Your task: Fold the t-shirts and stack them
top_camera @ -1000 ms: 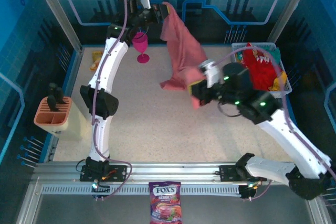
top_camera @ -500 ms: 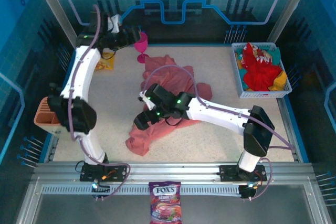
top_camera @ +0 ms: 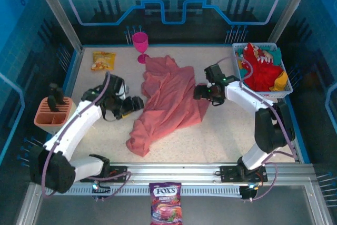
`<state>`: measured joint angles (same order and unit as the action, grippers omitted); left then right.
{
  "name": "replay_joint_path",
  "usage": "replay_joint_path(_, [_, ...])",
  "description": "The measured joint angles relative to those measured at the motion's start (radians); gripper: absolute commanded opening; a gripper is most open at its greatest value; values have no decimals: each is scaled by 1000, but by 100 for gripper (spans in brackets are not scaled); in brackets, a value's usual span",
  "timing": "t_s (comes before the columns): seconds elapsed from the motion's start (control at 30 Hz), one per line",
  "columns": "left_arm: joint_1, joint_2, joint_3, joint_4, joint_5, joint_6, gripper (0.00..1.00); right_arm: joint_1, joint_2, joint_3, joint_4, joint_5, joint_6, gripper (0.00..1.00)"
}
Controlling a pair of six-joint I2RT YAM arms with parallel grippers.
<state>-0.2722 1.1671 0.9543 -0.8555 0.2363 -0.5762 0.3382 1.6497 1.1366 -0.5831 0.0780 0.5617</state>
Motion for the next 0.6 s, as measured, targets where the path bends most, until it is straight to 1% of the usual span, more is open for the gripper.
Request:
replay_joint_path(0.1, [-64, -71, -70, -24, -23, -72, 78, -58, 97, 10, 23, -7, 23, 78])
replay_joint_path(0.23, [-143, -100, -145, -51, -60, -154, 79, -79, 209, 21, 60, -6, 47, 69])
replay_joint_path(0.27, [-155, -107, -166, -53, -65, -169, 78, -84, 211, 28, 56, -8, 52, 66])
replay_joint_path(0.33, [-175, -130, -221, -52, -74, -210, 76, -85, 222, 50, 76, -27, 65, 54])
replay_joint_path(0.43, [-191, -138, -281, -42, -92, -259, 70, -87, 247, 77, 61, -25, 75, 44])
replay_joint_path(0.47, [-196, -132, -292, -29, -94, -268, 69, -90, 249, 82, 54, -25, 75, 37])
replay_joint_path(0.53, [-207, -105, -317, 17, -101, -299, 61, -91, 258, 92, 55, -32, 74, 6])
replay_joint_path(0.57, [-210, -90, -323, 42, -103, -309, 57, -90, 266, 99, 64, -38, 76, 0])
replay_joint_path(0.6, [-212, -71, -326, 68, -107, -319, 51, -90, 270, 104, 75, -51, 77, 0])
